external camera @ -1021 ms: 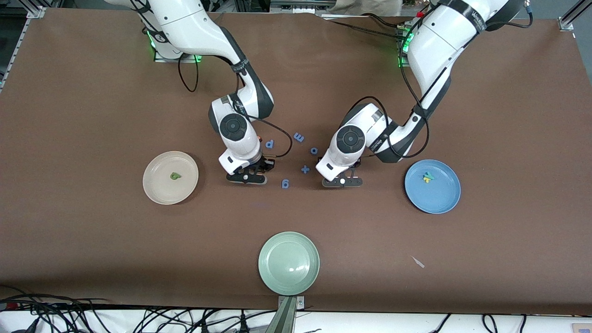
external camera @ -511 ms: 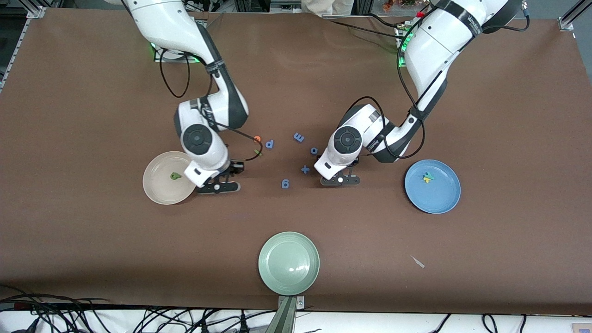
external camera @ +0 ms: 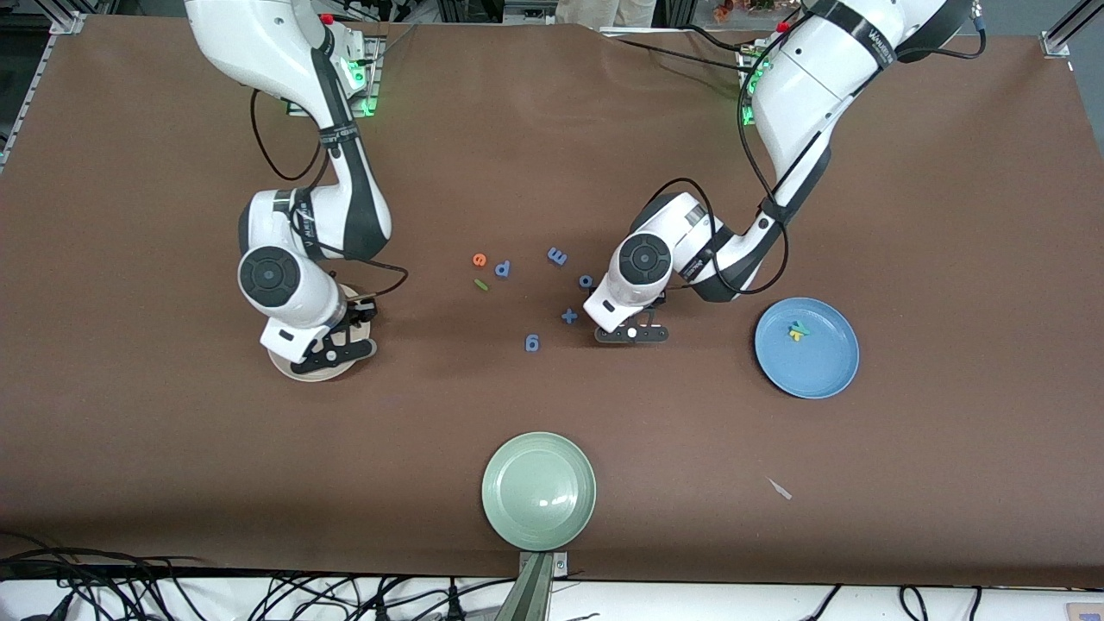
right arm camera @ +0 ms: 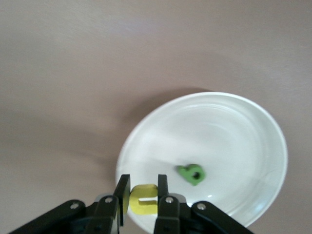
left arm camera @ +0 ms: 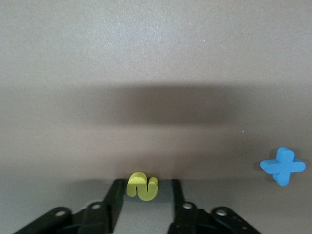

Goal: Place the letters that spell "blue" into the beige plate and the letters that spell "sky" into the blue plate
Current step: 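Carry the u to the beige plate while the left gripper grasps the yellow 2, then release the u in the beige plate while the left gripper drops the 2, then grasp the green l with the right gripper while the left gripper returns to rest, then carry the green l to the beige plate and open the right gripper, then reach and grasp the orange e with the right gripper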

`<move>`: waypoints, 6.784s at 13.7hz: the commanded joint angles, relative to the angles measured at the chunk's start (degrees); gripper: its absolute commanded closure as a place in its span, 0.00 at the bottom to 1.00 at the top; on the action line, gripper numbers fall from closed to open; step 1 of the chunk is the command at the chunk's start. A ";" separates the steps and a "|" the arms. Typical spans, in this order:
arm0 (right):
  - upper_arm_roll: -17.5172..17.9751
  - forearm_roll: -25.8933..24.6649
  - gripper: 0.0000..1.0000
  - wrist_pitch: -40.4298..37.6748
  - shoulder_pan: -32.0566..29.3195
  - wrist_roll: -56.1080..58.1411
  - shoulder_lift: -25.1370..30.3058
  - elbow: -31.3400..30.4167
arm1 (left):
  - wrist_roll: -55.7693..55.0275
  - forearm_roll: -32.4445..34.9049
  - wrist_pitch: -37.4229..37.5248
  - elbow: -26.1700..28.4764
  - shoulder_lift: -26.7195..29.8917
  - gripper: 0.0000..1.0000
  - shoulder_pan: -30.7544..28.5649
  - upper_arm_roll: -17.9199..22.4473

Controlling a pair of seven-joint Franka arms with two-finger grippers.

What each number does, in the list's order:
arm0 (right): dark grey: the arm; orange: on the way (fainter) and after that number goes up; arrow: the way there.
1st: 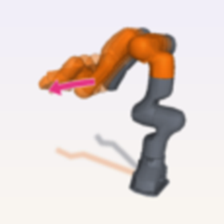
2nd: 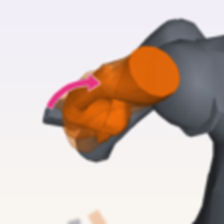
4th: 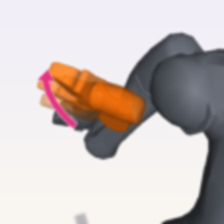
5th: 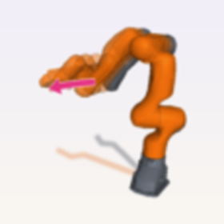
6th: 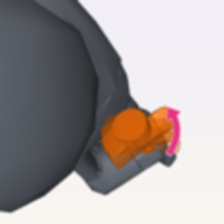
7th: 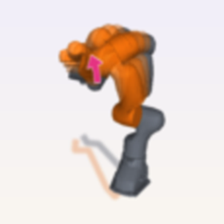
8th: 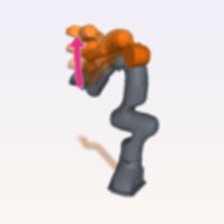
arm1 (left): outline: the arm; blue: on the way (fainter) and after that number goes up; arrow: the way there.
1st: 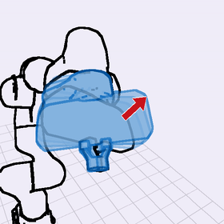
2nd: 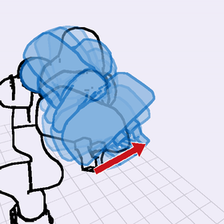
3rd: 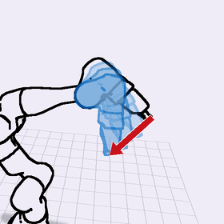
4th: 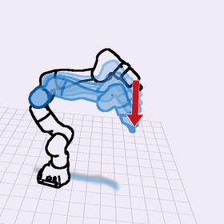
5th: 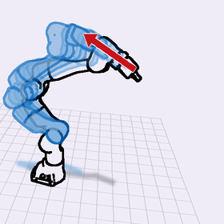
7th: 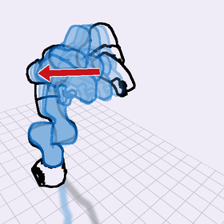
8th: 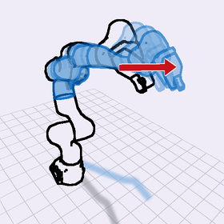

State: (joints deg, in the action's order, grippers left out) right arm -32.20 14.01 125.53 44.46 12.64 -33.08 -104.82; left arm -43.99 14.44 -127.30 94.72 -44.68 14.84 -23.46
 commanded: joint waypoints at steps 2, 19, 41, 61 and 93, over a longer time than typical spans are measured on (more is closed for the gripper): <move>-0.49 2.94 0.63 7.00 0.19 3.44 2.40 -7.85 | 0.23 0.23 1.00 0.37 1.00 0.78 -0.95 0.52; 12.94 4.53 0.28 2.70 2.38 -30.10 3.46 -1.97 | 35.20 2.96 22.97 0.73 9.35 0.03 -24.50 0.17; 16.65 3.39 0.40 16.06 8.80 -46.04 -1.82 -6.36 | 35.29 -9.67 37.21 -14.41 33.16 0.00 -26.44 2.88; 13.06 3.22 1.00 12.31 8.71 -38.59 -0.15 -5.93 | 38.20 -13.39 24.03 7.85 48.55 0.00 -16.07 16.52; 14.34 1.81 0.51 6.38 9.94 -45.75 11.28 -14.71 | 38.28 -13.48 26.14 5.56 46.88 0.00 -15.19 17.13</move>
State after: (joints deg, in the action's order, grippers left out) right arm -20.19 15.40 130.04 54.45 -28.65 -23.00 -118.30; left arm -6.47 0.30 -102.12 100.88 1.95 -0.70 -6.31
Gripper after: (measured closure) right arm 0.507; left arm 0.000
